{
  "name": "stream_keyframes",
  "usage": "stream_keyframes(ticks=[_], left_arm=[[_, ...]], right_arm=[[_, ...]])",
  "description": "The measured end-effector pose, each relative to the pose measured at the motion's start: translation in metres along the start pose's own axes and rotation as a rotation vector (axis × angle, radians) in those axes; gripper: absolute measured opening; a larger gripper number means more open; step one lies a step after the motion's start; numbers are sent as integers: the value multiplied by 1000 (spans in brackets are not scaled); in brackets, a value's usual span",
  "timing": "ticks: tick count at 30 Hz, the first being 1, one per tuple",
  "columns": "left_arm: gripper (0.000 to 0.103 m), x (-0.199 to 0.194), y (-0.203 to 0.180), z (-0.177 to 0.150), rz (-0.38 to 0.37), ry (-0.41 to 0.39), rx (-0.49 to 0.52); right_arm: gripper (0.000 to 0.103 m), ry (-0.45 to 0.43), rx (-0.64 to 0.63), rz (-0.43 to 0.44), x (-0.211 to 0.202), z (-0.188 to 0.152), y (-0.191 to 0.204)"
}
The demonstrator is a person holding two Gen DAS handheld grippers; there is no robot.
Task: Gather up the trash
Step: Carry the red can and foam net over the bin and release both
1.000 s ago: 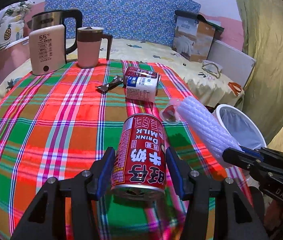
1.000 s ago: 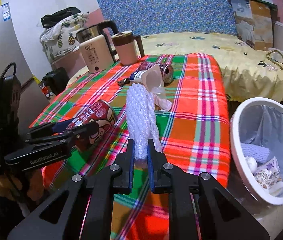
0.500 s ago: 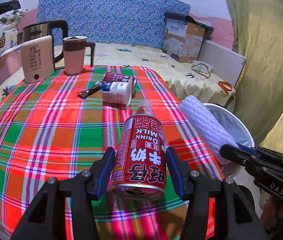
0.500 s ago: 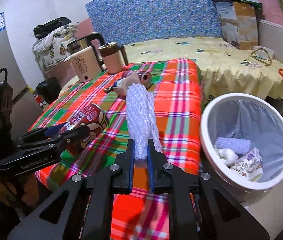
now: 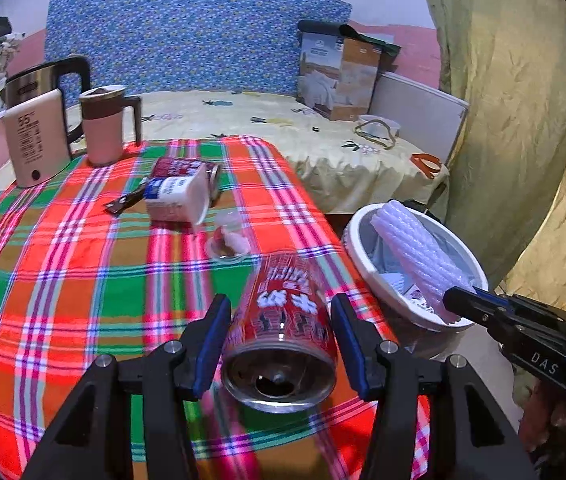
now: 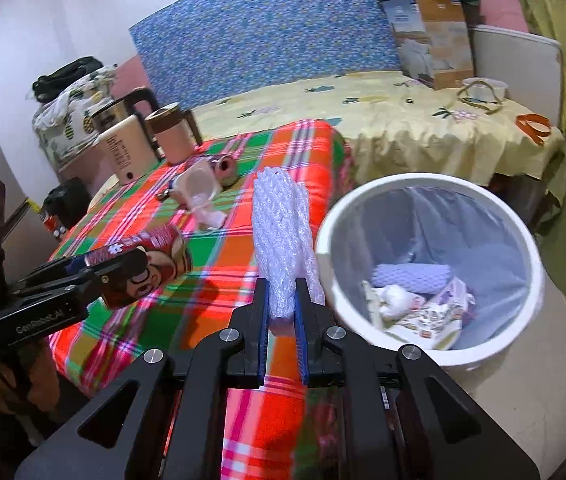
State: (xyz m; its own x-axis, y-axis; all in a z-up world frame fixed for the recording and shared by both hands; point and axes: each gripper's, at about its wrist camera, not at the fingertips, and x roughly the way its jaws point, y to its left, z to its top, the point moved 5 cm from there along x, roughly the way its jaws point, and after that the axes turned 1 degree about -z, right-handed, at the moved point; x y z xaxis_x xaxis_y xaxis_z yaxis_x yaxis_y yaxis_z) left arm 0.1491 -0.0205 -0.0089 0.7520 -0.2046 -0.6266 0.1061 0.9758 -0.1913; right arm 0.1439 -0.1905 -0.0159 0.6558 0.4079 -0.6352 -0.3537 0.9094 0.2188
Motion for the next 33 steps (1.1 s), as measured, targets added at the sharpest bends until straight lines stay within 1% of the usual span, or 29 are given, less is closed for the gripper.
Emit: stream_keyframes(ticks=[8, 10, 11, 12, 14, 18, 24, 26, 28, 33], left_arm=[[50, 17, -40, 12, -62, 0, 73], [50, 24, -46, 13, -54, -13, 108], [50, 29, -45, 13, -32, -12, 122], [50, 30, -43, 14, -33, -29, 121], [50, 29, -41, 14, -46, -24, 107], [50, 27, -39, 13, -50, -22, 115], [51, 20, -40, 6, -78, -2, 139], [55, 19, -41, 2, -88, 12, 138], [57, 18, -42, -2, -85, 23, 139], [57, 12, -43, -8, -78, 34, 146]], right_arm=[[14, -14, 53, -56, -9, -1, -32], [14, -13, 64, -65, -10, -2, -38], [14, -13, 67, -65, -10, -2, -40], [14, -13, 69, -65, -11, -2, -41], [14, -15, 68, -65, -11, -3, -42], [14, -13, 75, -55, -10, -3, -42], [14, -7, 78, -43, -8, -4, -44], [14, -7, 76, -43, -8, -4, -45], [14, -9, 78, -43, -9, -4, -45], [14, -13, 79, -42, -10, -5, -46]])
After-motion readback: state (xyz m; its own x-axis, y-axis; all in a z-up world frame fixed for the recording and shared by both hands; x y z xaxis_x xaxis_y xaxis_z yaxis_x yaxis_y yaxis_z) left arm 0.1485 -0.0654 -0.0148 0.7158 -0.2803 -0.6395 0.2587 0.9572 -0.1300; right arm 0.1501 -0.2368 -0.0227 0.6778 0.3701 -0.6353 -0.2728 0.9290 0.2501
